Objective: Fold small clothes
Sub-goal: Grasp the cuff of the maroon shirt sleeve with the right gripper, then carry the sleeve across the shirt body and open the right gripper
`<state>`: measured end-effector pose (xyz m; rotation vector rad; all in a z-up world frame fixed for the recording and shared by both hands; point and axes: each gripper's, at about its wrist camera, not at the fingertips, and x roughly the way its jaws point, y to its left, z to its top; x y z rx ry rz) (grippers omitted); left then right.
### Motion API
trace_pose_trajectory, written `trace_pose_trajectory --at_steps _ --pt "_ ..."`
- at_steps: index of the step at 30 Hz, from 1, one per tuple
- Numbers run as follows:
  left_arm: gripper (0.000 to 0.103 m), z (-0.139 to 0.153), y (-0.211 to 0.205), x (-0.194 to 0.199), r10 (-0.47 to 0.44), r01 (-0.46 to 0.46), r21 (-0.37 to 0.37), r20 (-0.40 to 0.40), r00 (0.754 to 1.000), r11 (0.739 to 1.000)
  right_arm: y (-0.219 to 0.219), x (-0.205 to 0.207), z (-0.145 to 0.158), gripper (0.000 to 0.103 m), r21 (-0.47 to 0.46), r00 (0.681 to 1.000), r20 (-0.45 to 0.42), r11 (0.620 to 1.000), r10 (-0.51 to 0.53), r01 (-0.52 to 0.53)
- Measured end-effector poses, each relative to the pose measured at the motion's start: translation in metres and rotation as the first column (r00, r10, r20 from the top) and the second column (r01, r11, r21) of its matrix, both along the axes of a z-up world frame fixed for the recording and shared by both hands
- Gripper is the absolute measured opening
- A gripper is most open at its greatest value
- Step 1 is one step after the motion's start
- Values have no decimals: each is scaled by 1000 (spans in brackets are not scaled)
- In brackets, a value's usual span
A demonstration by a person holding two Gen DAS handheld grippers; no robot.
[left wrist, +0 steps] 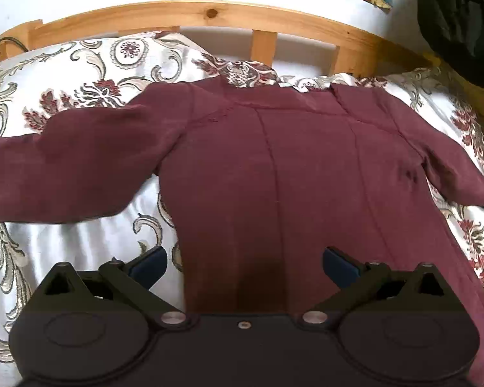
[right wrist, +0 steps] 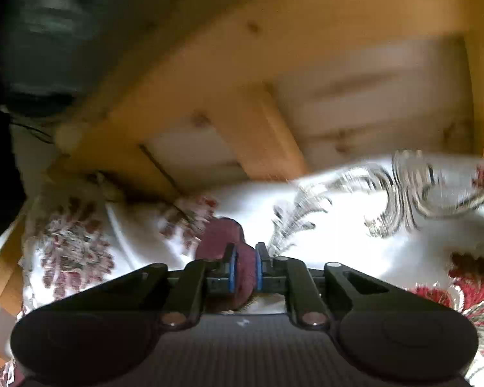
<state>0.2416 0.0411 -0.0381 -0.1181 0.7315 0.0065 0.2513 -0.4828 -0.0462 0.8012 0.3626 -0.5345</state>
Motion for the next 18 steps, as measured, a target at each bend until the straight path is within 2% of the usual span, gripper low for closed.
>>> trace_pose_trajectory --at_steps 5,9,13,14,18 --pt "102 7 9 -3 38 -38 -27 -1 999 999 37 -9 44 11 -152 989 120 986 83 -64" --pt "102 18 13 -8 83 -82 -20 9 997 996 92 -15 86 11 -313 955 207 939 212 -141" --pt "102 32 20 -16 116 -114 -32 72 991 993 164 -17 117 10 -469 891 247 852 380 -233" --pt "102 34 20 -18 122 -120 -24 93 988 992 184 -17 123 10 -492 867 246 826 434 -275" --pt "102 39 20 -19 155 -166 67 154 976 984 259 -17 129 10 -553 767 196 715 611 -429"
